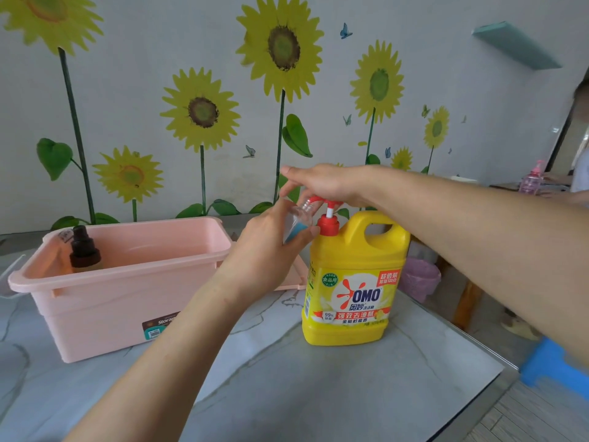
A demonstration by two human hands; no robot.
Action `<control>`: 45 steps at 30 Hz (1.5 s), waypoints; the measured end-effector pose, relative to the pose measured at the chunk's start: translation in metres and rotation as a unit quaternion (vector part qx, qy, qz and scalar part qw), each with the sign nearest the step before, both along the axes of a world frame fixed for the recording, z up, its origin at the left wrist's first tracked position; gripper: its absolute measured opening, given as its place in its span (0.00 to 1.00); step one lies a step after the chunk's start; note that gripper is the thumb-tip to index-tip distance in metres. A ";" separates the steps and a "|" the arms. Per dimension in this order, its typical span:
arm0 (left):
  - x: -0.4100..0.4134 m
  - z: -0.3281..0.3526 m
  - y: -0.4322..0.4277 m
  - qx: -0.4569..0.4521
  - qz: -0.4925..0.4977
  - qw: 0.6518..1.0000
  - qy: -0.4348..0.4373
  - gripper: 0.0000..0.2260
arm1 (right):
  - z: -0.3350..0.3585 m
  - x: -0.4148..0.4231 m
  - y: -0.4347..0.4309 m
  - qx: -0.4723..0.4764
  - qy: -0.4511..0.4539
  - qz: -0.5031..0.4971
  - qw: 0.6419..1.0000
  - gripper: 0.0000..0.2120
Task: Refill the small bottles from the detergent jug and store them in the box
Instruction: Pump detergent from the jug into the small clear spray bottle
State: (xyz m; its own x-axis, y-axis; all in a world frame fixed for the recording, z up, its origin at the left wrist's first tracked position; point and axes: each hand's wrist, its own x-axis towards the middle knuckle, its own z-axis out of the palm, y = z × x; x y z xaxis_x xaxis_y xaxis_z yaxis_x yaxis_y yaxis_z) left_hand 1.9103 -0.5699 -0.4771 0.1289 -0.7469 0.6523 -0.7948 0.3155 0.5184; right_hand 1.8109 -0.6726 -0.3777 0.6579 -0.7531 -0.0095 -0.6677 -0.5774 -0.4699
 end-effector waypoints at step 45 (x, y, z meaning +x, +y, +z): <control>0.002 0.001 0.000 -0.003 0.006 1.000 -0.004 0.17 | 0.001 0.002 0.007 0.007 -0.026 -0.015 1.000 0.28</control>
